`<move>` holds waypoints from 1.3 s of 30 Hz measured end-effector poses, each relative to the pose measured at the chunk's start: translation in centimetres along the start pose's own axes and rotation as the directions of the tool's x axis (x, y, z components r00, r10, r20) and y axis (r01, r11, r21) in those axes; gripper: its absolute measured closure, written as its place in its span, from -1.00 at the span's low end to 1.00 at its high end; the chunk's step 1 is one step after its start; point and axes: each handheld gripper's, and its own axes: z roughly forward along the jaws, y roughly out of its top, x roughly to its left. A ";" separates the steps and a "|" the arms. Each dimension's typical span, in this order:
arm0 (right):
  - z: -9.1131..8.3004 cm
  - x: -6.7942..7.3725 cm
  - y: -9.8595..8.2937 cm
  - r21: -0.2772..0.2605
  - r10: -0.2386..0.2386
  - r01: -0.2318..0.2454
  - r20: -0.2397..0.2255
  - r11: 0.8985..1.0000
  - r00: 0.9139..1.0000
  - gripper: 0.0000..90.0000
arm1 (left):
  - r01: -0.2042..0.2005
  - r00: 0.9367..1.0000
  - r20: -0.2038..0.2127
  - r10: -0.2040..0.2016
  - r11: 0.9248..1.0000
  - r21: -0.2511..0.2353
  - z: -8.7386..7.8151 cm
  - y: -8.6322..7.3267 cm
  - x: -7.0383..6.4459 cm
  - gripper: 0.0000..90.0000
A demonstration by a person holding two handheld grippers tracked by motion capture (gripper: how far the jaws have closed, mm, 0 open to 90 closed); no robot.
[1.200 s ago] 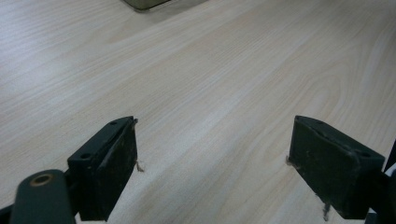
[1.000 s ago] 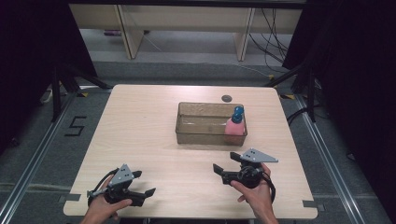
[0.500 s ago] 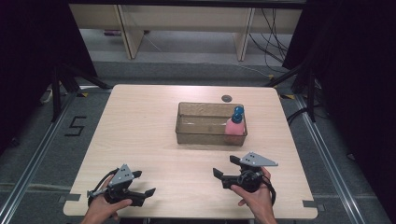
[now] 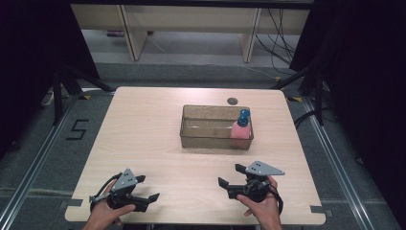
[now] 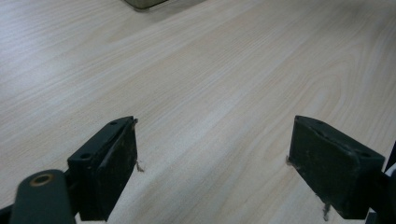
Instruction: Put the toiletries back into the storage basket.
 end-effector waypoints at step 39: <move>-1.2 1.9 -2.8 0.069 -0.021 0.021 -0.004 0.997 1.000 -0.65 | -0.008 1.000 -0.003 0.008 1.000 0.016 -0.1 0.1 -0.1 -0.67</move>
